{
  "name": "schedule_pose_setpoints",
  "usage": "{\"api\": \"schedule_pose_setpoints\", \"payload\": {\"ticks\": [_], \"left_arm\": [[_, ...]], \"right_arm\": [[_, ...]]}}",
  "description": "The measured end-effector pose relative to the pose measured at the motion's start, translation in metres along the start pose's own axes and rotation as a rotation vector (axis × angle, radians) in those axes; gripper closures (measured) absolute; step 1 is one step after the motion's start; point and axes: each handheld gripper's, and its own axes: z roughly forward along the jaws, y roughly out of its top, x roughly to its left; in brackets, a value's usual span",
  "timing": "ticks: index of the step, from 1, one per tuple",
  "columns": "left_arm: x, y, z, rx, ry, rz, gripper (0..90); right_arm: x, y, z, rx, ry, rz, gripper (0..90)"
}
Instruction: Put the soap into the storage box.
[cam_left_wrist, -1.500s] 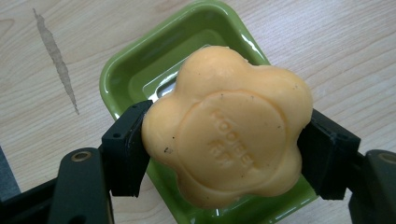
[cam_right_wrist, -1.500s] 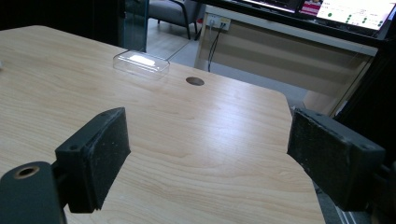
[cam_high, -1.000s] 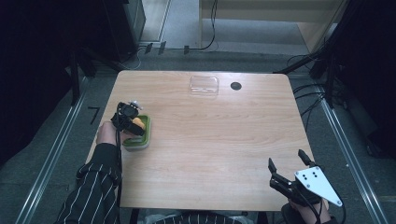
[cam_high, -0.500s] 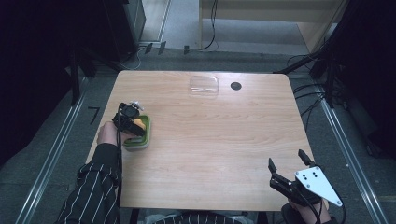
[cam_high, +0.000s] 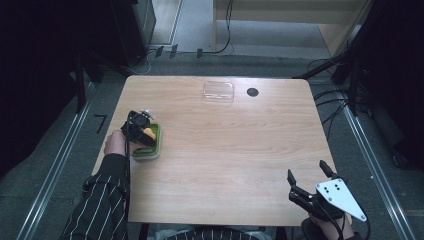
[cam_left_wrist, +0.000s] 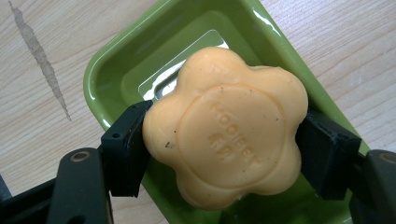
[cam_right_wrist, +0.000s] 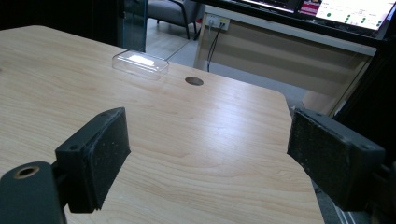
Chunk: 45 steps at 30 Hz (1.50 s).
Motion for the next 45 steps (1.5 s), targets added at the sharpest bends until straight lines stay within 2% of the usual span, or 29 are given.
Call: {"api": "schedule_pose_setpoints", "payload": {"ticks": [12,26,29,31,34,37,45], "left_arm": [[0.001,0.000,0.003,-0.006,-0.005,0.028,27.3],[0.002,0.000,0.001,-0.018,-0.001,0.023,25.1],[0.002,0.000,0.000,-0.019,-0.002,0.018,23.8],[0.002,0.000,-0.002,-0.026,-0.005,-0.003,22.6],[0.002,0.000,-0.005,-0.028,-0.001,-0.009,18.0],[0.001,-0.001,-0.008,-0.023,0.002,-0.011,13.8],[-0.006,-0.002,-0.018,-0.030,-0.008,-0.001,11.1]], "right_arm": [[0.000,0.000,0.000,0.002,0.000,-0.002,13.3],[0.000,0.000,-0.001,0.001,-0.002,-0.001,13.3],[0.000,0.000,-0.001,0.000,-0.003,0.000,13.3],[0.000,0.000,-0.001,0.001,-0.002,0.000,13.3],[0.000,0.000,-0.001,0.000,-0.002,0.000,13.3],[0.000,0.000,-0.001,-0.001,-0.003,0.001,13.3],[-0.001,0.000,-0.001,0.000,-0.004,0.005,13.3]]}}
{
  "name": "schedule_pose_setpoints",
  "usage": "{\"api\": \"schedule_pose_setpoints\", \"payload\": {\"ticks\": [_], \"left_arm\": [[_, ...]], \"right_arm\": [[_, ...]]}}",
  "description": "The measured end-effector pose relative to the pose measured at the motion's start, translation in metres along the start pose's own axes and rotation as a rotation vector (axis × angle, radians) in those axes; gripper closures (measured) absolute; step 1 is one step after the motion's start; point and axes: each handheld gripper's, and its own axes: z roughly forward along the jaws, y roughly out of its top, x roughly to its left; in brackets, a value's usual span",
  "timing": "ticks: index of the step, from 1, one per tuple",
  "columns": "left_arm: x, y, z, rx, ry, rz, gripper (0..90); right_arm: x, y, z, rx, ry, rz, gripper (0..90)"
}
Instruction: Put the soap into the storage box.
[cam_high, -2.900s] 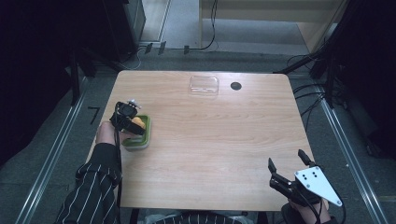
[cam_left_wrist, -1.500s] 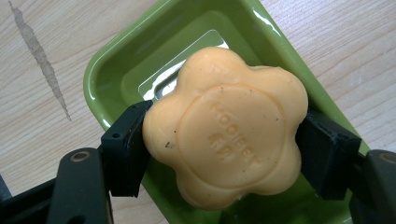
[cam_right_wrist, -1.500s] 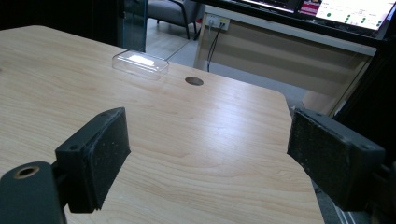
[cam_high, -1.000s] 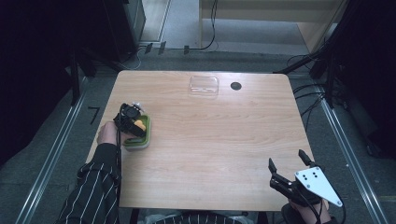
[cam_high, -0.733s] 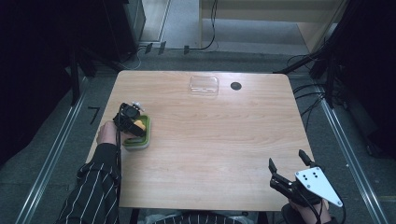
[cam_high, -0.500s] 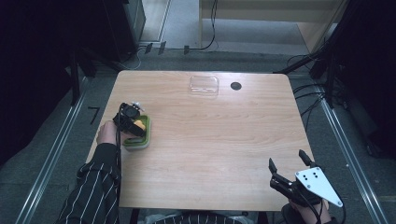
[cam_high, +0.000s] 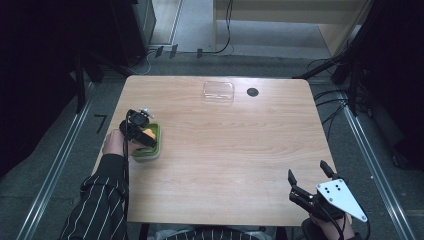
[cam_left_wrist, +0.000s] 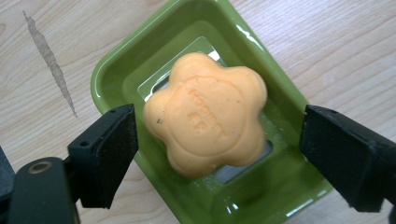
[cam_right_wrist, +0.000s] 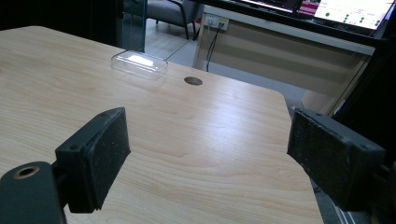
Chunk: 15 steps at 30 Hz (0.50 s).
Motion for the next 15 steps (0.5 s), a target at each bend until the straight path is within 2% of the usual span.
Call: {"api": "schedule_pose_setpoints", "payload": {"ticks": [6,15], "left_arm": [[-0.008,-0.001,-0.006,0.020,-0.015,0.008,9.4],[-0.026,-0.001,-0.014,0.042,-0.031,0.059,5.5]], "right_arm": [[0.000,0.000,0.000,0.000,0.000,0.000,13.3],[0.000,0.000,0.000,0.002,0.001,-0.001,13.3]]}}
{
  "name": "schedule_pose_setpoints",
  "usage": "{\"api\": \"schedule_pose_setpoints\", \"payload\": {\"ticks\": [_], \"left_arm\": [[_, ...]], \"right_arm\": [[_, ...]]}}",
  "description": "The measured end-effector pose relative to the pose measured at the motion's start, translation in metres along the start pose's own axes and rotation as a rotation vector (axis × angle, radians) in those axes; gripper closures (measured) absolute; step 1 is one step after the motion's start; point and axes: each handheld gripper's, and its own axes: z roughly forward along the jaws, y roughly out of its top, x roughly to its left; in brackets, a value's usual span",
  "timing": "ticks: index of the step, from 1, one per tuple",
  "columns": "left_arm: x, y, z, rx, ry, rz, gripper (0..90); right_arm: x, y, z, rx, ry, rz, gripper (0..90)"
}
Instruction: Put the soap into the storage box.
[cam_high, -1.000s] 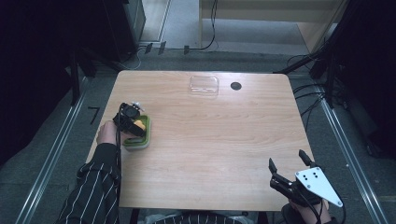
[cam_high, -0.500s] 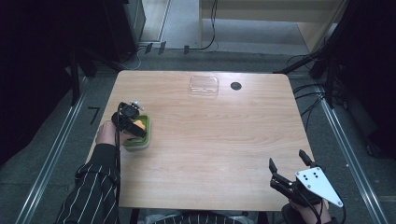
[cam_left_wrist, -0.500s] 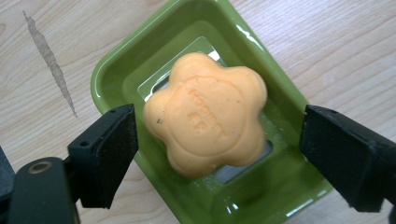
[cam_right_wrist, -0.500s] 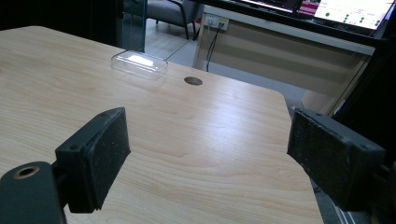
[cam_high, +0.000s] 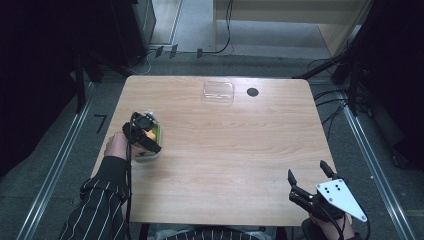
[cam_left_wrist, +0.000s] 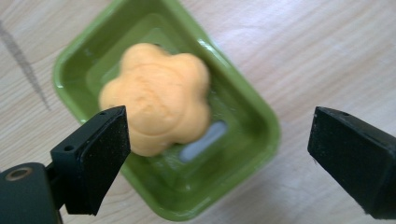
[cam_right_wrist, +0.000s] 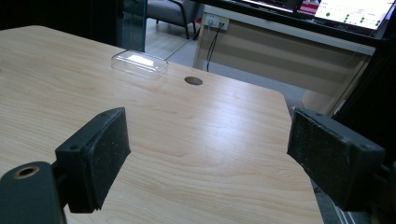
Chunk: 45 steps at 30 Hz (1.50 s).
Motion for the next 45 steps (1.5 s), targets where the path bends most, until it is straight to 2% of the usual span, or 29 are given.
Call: {"api": "schedule_pose_setpoints", "payload": {"ticks": [11,14,22,36,39,45], "left_arm": [[-0.029,0.002,-0.003,0.026,-0.028,0.075,3.1],[-0.035,0.001,-0.003,0.023,-0.048,0.082,2.9],[-0.048,-0.006,-0.003,0.047,-0.061,0.110,1.8],[-0.069,-0.028,0.000,0.082,-0.079,0.160,1.3],[-0.071,-0.033,0.001,0.103,-0.075,0.168,1.2],[-0.075,-0.047,0.003,0.118,-0.082,0.168,0.8]], "right_arm": [[0.000,0.000,0.000,0.000,0.000,0.001,13.3],[0.000,0.000,0.000,0.000,-0.001,0.001,13.3],[0.000,0.000,0.000,0.000,0.000,0.000,13.3],[0.000,0.000,0.000,0.000,0.000,0.000,13.3],[0.000,0.000,0.000,0.000,-0.001,0.001,13.3],[0.000,0.000,0.000,0.000,-0.001,0.000,13.3]]}}
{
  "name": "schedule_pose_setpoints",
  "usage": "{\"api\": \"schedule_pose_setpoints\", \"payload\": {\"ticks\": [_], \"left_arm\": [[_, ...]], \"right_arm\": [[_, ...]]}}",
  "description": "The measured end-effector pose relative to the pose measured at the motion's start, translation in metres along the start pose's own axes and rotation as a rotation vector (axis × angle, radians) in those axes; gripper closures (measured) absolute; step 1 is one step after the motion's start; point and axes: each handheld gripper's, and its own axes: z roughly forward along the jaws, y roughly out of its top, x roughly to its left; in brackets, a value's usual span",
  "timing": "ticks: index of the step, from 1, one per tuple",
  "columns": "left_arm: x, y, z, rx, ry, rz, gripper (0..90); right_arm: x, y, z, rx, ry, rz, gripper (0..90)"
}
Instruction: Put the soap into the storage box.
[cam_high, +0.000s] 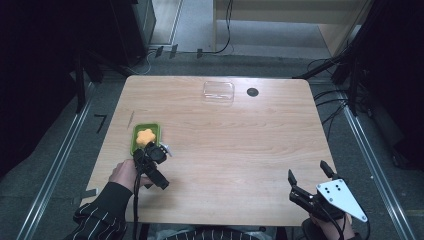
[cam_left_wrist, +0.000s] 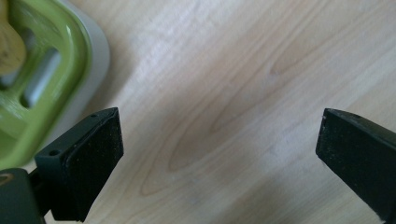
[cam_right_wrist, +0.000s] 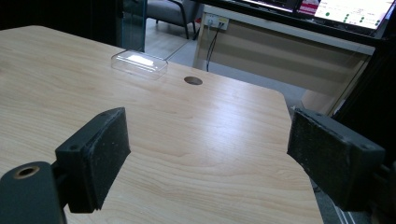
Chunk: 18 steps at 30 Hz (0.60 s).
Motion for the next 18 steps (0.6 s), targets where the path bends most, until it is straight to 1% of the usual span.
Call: {"api": "schedule_pose_setpoints", "payload": {"ticks": [4,7,8,12,15,18], "left_arm": [[-0.004,-0.008,0.001,0.012,-0.002,0.010,0.4],[-0.006,-0.014,0.001,-0.001,-0.007,0.001,0.4],[-0.006,-0.016,0.001,0.006,-0.006,0.009,0.4],[-0.007,-0.023,0.004,0.011,-0.010,-0.003,0.4],[-0.006,-0.025,0.005,0.018,-0.010,-0.005,0.4],[-0.005,-0.025,0.005,0.013,-0.009,-0.008,0.0]], "right_arm": [[0.000,0.000,0.000,-0.001,0.000,0.000,13.3],[0.000,0.000,0.000,-0.001,-0.001,0.000,13.3],[0.000,0.000,0.000,-0.001,-0.001,0.000,13.3],[0.000,0.000,0.000,-0.001,-0.002,0.000,13.3],[0.000,0.000,0.000,-0.003,-0.002,0.000,13.3],[0.000,0.000,0.000,-0.001,-0.002,0.000,13.3]]}}
